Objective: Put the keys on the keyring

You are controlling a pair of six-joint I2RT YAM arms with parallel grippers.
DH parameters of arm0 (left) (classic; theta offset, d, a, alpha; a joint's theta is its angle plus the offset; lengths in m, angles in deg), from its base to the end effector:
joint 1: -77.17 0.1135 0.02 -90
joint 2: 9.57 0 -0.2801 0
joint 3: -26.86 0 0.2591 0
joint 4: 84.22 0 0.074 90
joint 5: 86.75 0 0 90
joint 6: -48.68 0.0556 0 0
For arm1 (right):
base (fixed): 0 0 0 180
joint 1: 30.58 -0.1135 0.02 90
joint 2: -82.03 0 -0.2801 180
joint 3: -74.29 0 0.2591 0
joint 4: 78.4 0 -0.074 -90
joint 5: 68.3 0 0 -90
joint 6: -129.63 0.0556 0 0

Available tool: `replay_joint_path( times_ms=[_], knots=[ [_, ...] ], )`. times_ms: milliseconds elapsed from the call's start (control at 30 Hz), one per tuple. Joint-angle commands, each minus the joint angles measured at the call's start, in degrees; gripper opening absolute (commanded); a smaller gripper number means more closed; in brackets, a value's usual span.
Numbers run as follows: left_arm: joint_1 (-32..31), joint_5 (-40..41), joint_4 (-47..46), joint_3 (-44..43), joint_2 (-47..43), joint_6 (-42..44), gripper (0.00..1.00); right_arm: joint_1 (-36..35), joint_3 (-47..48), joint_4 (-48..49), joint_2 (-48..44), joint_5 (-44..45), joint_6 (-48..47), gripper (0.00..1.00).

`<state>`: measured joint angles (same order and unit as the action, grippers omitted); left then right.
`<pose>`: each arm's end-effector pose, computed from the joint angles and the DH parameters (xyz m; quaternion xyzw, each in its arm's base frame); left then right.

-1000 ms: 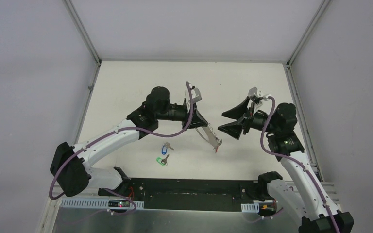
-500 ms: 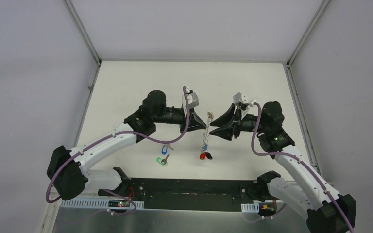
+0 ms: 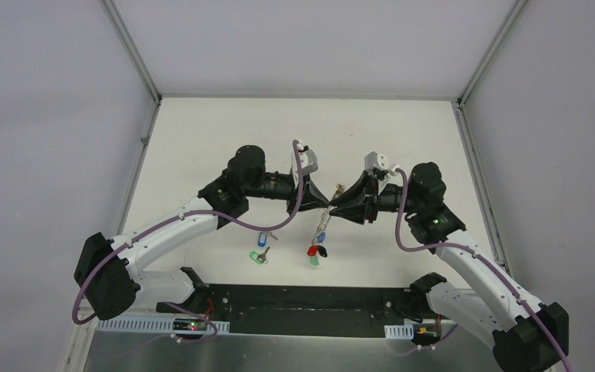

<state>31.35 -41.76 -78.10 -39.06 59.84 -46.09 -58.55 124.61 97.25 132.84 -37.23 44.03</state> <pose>0.1752 -0.2367 0.3410 0.4788 0.5743 -0.5191 0.4141 0.1582 0.1379 0.3197 -0.4567 0.5596 0.5120 0.4648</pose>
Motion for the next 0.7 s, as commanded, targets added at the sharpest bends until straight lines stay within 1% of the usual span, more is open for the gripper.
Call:
replay_joint_path(
  times_ms=[0, 133, 433, 667],
  knots=[
    [-1.05, -1.56, -5.92, -0.75, -2.47, 1.04, 0.0, -0.6, 0.23, -2.18, -1.54, 3.62, -4.02, 0.35],
    [-1.17, -1.65, -5.9, -0.39, -2.77, 1.29, 0.0, -0.61, -0.74, -2.88, -4.39, 6.33, -6.03, 0.38],
    [-1.24, -1.66, -5.91, -0.08, -3.38, 1.75, 0.0, -0.64, -2.02, -4.3, -7.0, 9.08, -7.52, 0.4],
    [-1.87, -2.34, -5.87, -0.12, -3.24, 1.79, 0.0, -0.58, -2.23, -4.01, -7.12, 9.52, -7.92, 0.46]
  ],
)
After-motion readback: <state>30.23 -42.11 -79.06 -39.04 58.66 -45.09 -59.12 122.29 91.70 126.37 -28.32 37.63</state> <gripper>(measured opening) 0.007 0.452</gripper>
